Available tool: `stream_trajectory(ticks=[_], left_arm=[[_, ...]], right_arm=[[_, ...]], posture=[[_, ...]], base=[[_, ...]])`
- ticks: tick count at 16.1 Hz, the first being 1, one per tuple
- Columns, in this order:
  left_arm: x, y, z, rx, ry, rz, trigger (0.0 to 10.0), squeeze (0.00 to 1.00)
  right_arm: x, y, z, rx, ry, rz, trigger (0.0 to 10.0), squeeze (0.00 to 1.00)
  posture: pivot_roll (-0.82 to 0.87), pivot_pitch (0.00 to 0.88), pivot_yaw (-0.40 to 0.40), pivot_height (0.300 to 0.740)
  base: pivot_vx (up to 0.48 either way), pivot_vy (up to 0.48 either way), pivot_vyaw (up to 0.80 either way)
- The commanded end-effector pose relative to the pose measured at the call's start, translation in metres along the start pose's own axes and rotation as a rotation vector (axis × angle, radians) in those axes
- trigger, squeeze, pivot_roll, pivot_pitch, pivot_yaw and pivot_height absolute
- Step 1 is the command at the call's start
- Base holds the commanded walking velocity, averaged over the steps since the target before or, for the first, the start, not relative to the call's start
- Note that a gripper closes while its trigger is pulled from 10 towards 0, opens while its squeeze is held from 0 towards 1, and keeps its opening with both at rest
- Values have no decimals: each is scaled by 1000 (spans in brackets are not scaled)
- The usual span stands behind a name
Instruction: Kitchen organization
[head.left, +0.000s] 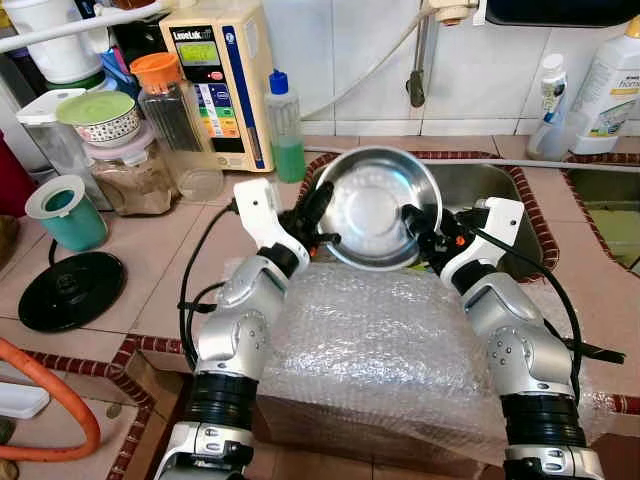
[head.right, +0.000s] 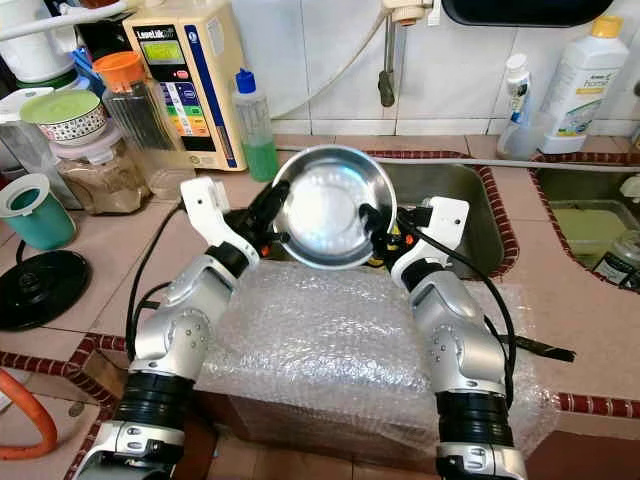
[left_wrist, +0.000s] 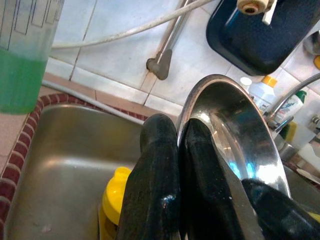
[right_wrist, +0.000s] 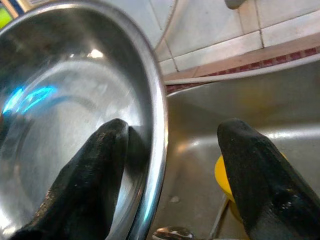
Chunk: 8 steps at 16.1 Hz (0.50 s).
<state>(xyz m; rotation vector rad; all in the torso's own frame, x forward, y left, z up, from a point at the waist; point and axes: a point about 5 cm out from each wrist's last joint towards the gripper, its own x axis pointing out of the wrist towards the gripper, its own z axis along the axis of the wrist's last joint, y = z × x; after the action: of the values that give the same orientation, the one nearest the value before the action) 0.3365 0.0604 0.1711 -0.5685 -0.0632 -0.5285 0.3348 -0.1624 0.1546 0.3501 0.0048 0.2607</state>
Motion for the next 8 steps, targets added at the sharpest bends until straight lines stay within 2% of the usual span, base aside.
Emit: stream_trajectory(ticks=[1, 6, 7, 8], left_arm=[[3, -10, 6, 11, -27, -68, 0, 0], [2, -9, 4, 20, -17, -65, 0, 0], [3, -12, 5, 9, -17, -92, 0, 0], [4, -17, 5, 45, -15, -123, 0, 0]], right_arm=[[-1, -10, -3, 11, 31, -67, 0, 0], [-3, -14, -3, 44, 30, -113, 0, 0], [-4, -16, -3, 44, 34, -118, 0, 0], [-9, -23, -2, 51, 40, -138, 0, 0]], posture=[[-84, 0, 108, 740], [-83, 0, 108, 740], [-75, 0, 100, 740], [-70, 0, 93, 740]], base=[[0, 0, 0], [0, 0, 0], [0, 0, 0], [0, 0, 0]])
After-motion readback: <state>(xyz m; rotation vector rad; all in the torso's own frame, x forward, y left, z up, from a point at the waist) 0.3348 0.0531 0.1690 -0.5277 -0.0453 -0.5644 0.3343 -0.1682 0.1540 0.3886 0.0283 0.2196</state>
